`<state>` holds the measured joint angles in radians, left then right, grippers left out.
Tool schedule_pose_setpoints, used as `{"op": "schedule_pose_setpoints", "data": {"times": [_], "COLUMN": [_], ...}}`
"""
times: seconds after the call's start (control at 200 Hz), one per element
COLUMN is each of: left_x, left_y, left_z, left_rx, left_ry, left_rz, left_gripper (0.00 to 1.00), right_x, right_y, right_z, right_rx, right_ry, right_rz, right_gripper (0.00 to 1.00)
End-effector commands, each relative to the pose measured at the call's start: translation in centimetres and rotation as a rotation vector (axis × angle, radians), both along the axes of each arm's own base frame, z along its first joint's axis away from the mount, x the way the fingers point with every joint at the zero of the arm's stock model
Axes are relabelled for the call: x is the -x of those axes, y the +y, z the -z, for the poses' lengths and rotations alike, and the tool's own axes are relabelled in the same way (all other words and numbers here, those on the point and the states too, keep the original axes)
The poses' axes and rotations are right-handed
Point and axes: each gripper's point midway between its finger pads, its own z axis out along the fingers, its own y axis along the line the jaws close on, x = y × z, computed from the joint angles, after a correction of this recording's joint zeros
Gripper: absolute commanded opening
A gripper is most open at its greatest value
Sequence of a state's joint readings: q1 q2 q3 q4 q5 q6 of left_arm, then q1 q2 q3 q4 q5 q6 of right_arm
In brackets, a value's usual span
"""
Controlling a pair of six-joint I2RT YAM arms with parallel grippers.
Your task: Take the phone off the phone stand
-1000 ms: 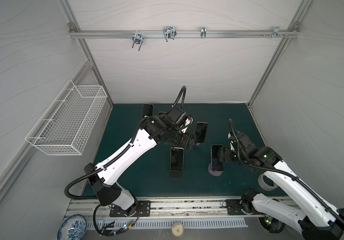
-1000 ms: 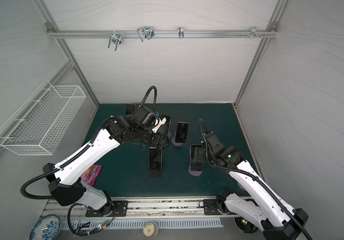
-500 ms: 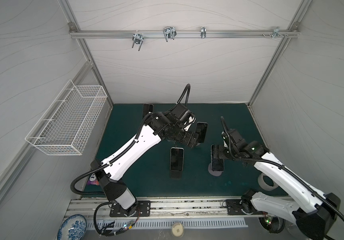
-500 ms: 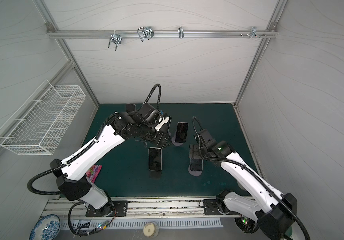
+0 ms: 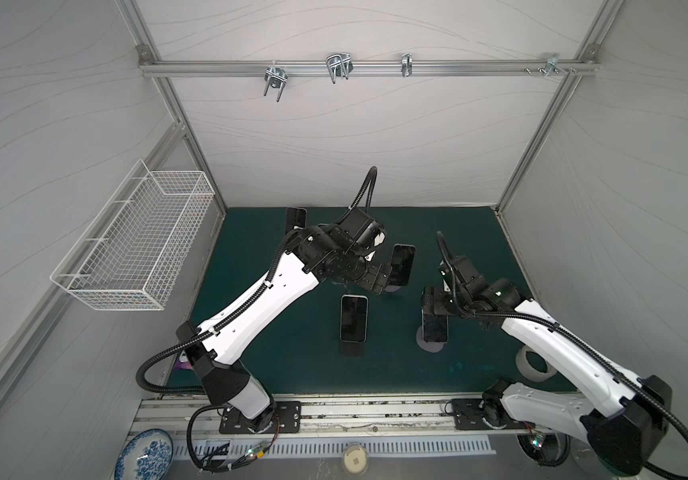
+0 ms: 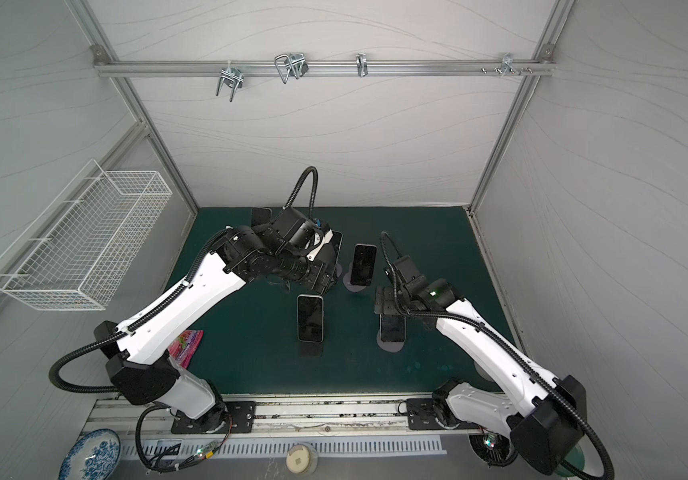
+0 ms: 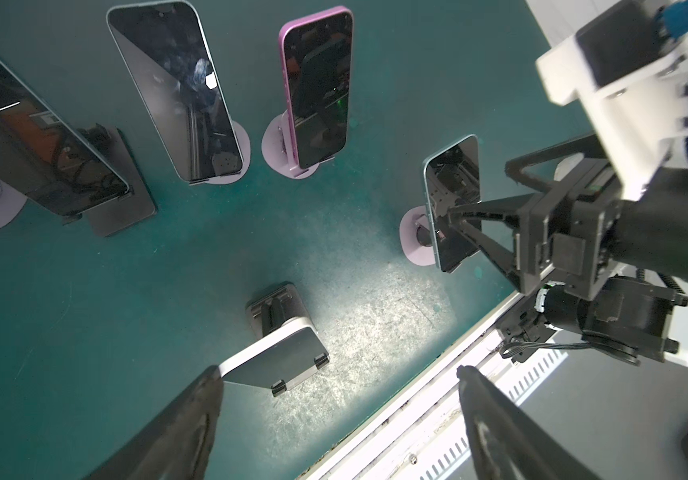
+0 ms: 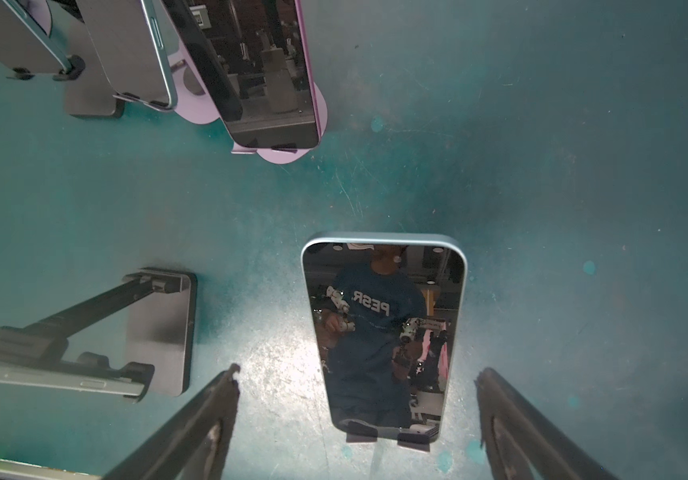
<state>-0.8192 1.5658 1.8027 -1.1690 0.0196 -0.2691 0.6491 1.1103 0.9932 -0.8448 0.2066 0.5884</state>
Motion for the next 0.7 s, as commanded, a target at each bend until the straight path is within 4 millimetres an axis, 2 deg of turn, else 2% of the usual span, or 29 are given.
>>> {"op": "schedule_pose_setpoints", "data": {"times": [0.0, 0.695], "left_x": [0.2, 0.9], "left_y": [0.5, 1.2], "left_z": [-0.7, 0.4], "left_rx": [0.009, -0.007], "left_ry": [-0.026, -0.011], "left_rz": [-0.012, -0.014], "left_gripper": [0.89, 0.91], "right_x": [0.0, -0.4], "right_y": [-0.3, -0.5], "right_z": [0.7, 1.6], "right_rx": [0.007, 0.047], "right_ry": [0.01, 0.027], "right_rz": [0.037, 0.059], "right_gripper": [0.91, 0.91]}}
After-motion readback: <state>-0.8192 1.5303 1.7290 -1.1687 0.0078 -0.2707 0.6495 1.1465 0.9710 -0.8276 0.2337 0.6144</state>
